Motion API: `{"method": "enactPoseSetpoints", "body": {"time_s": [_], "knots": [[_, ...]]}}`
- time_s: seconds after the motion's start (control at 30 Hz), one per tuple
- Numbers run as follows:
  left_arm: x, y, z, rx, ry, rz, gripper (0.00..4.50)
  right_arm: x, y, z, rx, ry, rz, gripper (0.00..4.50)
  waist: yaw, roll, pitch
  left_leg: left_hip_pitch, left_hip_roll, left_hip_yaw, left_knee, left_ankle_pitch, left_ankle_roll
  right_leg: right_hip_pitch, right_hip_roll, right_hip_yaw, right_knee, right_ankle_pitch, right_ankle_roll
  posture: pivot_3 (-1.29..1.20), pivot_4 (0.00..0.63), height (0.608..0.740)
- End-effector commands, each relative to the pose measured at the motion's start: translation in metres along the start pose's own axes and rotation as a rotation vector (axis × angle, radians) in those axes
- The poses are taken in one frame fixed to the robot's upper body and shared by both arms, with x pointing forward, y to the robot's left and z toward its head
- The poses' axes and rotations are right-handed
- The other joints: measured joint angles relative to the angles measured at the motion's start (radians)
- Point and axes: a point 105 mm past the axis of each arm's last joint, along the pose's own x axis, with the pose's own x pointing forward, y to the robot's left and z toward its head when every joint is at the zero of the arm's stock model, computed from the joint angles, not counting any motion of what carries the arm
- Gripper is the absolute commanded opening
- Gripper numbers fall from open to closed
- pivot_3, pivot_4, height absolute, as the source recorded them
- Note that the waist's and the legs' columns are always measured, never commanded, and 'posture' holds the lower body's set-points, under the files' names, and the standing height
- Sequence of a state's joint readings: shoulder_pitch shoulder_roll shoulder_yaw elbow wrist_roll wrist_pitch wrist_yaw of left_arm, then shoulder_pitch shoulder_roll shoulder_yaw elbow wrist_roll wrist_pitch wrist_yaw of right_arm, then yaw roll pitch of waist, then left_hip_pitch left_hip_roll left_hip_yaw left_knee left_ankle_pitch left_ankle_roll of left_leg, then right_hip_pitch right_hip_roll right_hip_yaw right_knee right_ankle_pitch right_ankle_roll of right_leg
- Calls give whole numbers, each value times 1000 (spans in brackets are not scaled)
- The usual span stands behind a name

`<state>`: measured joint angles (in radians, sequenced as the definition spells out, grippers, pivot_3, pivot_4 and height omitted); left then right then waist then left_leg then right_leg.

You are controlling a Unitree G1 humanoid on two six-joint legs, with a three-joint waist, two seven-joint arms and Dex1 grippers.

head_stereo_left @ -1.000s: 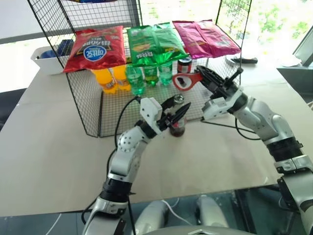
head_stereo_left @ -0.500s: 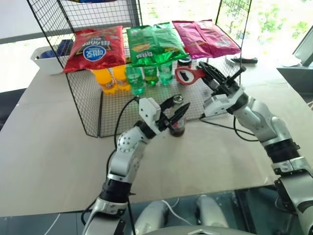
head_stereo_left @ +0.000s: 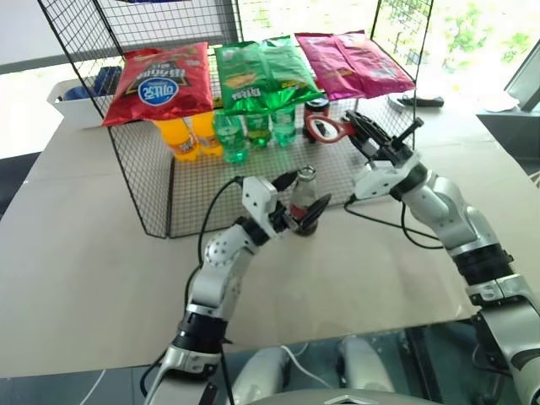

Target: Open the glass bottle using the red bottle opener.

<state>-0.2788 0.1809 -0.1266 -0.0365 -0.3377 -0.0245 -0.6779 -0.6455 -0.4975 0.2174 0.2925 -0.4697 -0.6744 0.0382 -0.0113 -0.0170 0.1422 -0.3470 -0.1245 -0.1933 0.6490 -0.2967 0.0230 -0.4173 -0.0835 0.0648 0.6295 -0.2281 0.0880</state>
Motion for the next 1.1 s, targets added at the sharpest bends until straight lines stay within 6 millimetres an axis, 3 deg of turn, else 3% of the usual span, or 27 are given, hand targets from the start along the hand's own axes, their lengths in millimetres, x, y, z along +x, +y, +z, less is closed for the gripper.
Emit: {"method": "enactPoseSetpoints", "body": {"time_s": [0.03, 0.13, 0.3, 0.53, 0.57, 0.6, 0.73, 0.87, 0.93, 1.1], "knots": [[-8, -6, 9, 42, -11, -39, 4446, -12, 19, -17, 266, 131, 32, 0, -1, 0, 0, 0, 0, 0, 0, 0, 0, 0, 0, 0, 0, 0, 0, 0, 150, 740], [-18, -6, 9, 58, 9, -43, 4446, -25, 41, -29, 561, 279, 46, 0, -1, 0, 0, 0, 1, 0, -1, 0, 0, 0, 1, 0, -1, 0, 0, 0, 150, 740], [-34, -8, 12, 65, 41, -47, 4446, -44, 62, -38, 913, 488, 27, 0, 0, 4, 2, -1, 1, 0, -1, 0, 0, 0, 1, 0, -1, 1, -1, 0, 150, 740], [-57, -8, 9, 53, 98, -25, 4446, -71, 86, -25, 1288, 682, 126, 0, 3, 5, 3, -1, 2, -1, -1, 0, 0, 0, 1, -1, -2, 1, -1, 0, 150, 740], [-60, -6, 10, 54, 99, -10, 4500, -76, 88, -19, 1334, 691, 165, 677, 4, 5, 3, -1, 2, -1, -2, -1, 1, 0, 1, -1, -2, 1, -1, 0, 150, 740], [-62, -4, 12, 57, 96, 11, 4500, -81, 89, -13, 1367, 696, 199, 859, 6, 5, 3, -1, 2, -1, -2, -1, 1, 0, 1, -1, -2, 1, -1, 0, 150, 740], [-76, 12, 25, 53, 82, 131, 4500, -105, 89, 6, 1448, 747, 286, 2563, 14, 5, 3, -2, 2, -1, -1, -1, 2, 0, 0, -1, -3, 1, -1, 0, 150, 740], [-91, 21, 31, 22, 107, 230, 4500, -119, 82, 6, 1431, 784, 295, 4310, 19, 5, 3, -1, 2, 0, -1, -2, 2, 0, 0, -1, -3, 1, -1, 0, 150, 740], [-101, 25, 38, 29, 111, 286, 4500, -124, 74, 0, 1379, 781, 262, 4411, 23, 5, 3, -1, 2, 0, 0, -2, 2, 0, 0, -1, -3, 1, -1, 0, 150, 740], [-155, 36, 37, 108, 262, 470, 4500, -140, 57, -3, 1255, 690, 269, 4411, 25, 5, 3, -1, 2, 0, -1, -2, 2, 0, 0, -1, -4, 1, 0, 0, 150, 740]]}}
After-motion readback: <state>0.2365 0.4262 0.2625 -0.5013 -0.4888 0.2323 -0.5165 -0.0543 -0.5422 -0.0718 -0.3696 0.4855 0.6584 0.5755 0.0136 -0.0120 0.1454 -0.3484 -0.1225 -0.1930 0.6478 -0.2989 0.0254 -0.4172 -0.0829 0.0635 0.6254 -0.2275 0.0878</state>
